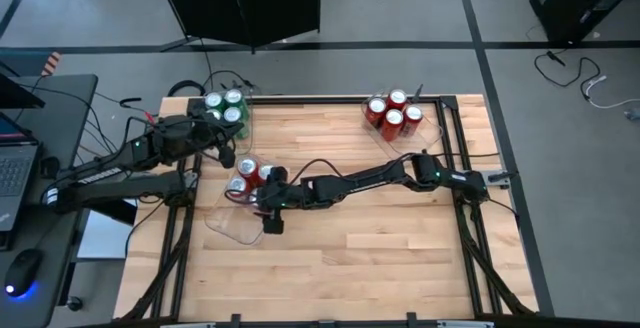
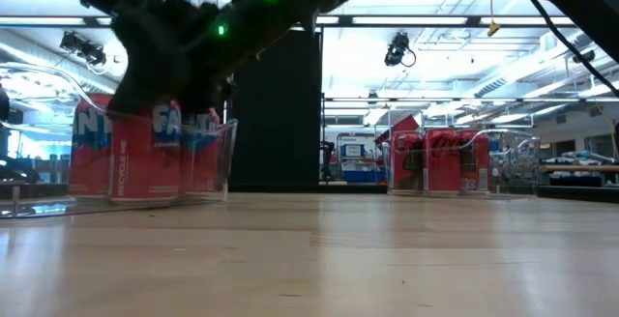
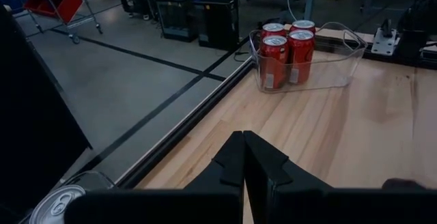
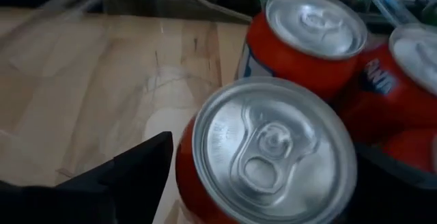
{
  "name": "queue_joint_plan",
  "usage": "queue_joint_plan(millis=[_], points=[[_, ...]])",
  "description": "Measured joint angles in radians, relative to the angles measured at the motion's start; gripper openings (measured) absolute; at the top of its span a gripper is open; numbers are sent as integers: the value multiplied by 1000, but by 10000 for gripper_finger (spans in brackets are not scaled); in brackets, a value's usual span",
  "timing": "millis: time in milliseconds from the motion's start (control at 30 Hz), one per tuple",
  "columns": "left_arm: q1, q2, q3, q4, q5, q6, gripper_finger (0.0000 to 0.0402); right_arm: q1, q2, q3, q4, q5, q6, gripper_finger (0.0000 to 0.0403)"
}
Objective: Sort soda cans
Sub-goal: Put the red soda can into the bottom left transparent bin, then move the bottom transparent bin to the top center
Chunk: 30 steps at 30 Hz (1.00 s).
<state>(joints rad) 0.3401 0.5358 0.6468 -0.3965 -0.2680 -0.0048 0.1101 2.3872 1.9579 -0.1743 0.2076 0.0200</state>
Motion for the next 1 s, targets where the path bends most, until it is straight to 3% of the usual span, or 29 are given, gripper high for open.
queue_joint_plan(millis=[267,467,600,800,1000], points=[[0,2,0,0,13,-10,7,23,-61,2,-11,1,-33,351],[-2,1,0,3,235,58,4,52,-153,3,-116,56,-98,330],[-27,1,0,-1,296,91,2,71,-231,-7,-244,152,-115,246],[-113,1,0,-45,307,165,1,72,-342,-244,-162,143,-100,28],[-250,2,0,-106,307,185,1,61,-484,-563,108,139,-26,22]])
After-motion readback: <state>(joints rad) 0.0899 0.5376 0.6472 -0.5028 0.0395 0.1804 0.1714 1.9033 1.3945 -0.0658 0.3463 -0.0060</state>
